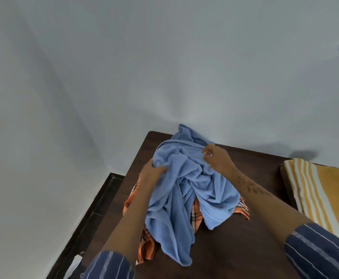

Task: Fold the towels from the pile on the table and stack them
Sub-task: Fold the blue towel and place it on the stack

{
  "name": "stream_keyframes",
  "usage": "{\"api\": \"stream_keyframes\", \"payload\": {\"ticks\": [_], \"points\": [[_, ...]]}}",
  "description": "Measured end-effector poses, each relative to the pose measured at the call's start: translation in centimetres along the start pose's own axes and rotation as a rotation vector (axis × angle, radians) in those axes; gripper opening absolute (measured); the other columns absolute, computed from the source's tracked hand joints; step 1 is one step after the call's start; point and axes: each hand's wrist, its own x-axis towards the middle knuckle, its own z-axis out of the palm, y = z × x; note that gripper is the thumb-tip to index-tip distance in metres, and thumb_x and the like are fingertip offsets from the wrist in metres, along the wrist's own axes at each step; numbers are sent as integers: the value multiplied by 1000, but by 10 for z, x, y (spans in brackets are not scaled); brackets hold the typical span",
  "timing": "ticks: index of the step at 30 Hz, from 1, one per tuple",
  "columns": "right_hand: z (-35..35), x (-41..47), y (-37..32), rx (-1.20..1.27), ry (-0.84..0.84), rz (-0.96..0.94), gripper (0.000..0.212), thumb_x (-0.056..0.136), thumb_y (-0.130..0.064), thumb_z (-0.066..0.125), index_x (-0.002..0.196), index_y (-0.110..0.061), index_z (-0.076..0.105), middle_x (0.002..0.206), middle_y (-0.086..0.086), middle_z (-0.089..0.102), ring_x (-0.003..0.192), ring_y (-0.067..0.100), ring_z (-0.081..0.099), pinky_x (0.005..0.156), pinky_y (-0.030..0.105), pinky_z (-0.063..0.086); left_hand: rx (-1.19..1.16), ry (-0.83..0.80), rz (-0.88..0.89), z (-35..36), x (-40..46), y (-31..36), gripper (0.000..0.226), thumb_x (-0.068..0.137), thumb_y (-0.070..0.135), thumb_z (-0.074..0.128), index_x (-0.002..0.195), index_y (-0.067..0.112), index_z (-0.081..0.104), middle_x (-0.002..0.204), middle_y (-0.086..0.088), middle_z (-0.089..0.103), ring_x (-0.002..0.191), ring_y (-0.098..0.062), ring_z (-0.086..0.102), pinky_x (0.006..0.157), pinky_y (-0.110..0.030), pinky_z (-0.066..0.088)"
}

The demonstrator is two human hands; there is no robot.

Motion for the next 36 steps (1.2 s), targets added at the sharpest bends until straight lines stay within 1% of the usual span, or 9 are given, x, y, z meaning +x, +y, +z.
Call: {"api": "stream_keyframes", "payload": {"ticks": [3, 5, 8, 14, 22, 28, 32, 34, 36], "points": [[9, 0, -14, 29, 30, -173, 40, 88, 0, 55, 128, -6, 48, 109, 1, 52, 82, 6, 55, 70, 19, 46, 70, -220, 329, 28, -34, 24, 33, 83, 26, 70, 109, 16, 53, 92, 1, 63, 81, -16, 61, 68, -17, 48], [17, 2, -16, -171, -81, -326, 41, 90, -1, 54, 131, -4, 47, 119, 8, 54, 101, 19, 57, 84, 30, 48, 25, -438, 424, 46, -47, 19, 40, 82, 27, 72, 116, 13, 57, 93, 6, 66, 81, -6, 61, 67, -12, 46], [28, 0, -2, -440, -306, -346, 43, 86, -1, 54, 129, -9, 50, 121, 10, 51, 99, 25, 54, 81, 34, 45, -81, -349, 329, 42, -50, 4, 19, 91, 23, 60, 103, 9, 66, 69, 6, 60, 58, -1, 54, 57, -17, 42], [26, -22, 27, -479, -220, -131, 21, 83, -15, 58, 94, -20, 42, 78, -8, 47, 80, 16, 48, 72, 29, 38, -16, 171, 184, 5, -38, -29, 22, 88, 26, 61, 106, 14, 62, 98, -1, 64, 91, -16, 60, 77, -24, 46], [18, -56, 50, -435, -537, 168, 25, 77, -6, 68, 87, -15, 47, 70, -3, 43, 57, 10, 41, 41, 13, 36, 60, -98, 598, 47, -30, 15, 42, 89, 15, 62, 130, 10, 51, 129, -1, 52, 119, -13, 46, 105, -28, 35], [9, -88, 61, -378, -638, 198, 36, 74, -2, 67, 102, -9, 45, 82, 5, 57, 66, 19, 61, 50, 18, 49, 573, -267, 903, 110, -16, 46, 63, 90, -4, 42, 147, 19, 28, 155, -4, 25, 127, -24, 42, 105, -35, 37], [-7, -102, 59, -348, -598, 145, 22, 75, -1, 63, 95, -4, 54, 93, 17, 61, 63, 18, 55, 48, 13, 44, 780, -102, 994, 121, -19, 64, 19, 85, 9, 57, 99, 14, 70, 99, -4, 68, 91, -25, 59, 75, -31, 49], [-19, -103, 53, -226, -436, 76, 13, 79, -1, 58, 90, 3, 63, 88, 21, 67, 64, 20, 54, 51, 14, 42, 849, -21, 1053, 118, -24, 71, 17, 72, 19, 59, 58, 24, 66, 56, 10, 60, 61, -15, 56, 52, -21, 43], [-32, -101, 46, 99, -139, 69, 9, 84, -2, 58, 89, 0, 64, 83, 18, 68, 68, 21, 59, 61, 27, 51, 823, 21, 1109, 115, -33, 78, 30, 73, 29, 44, 48, 25, 60, 48, 13, 54, 59, -13, 55, 55, -22, 40]]}}
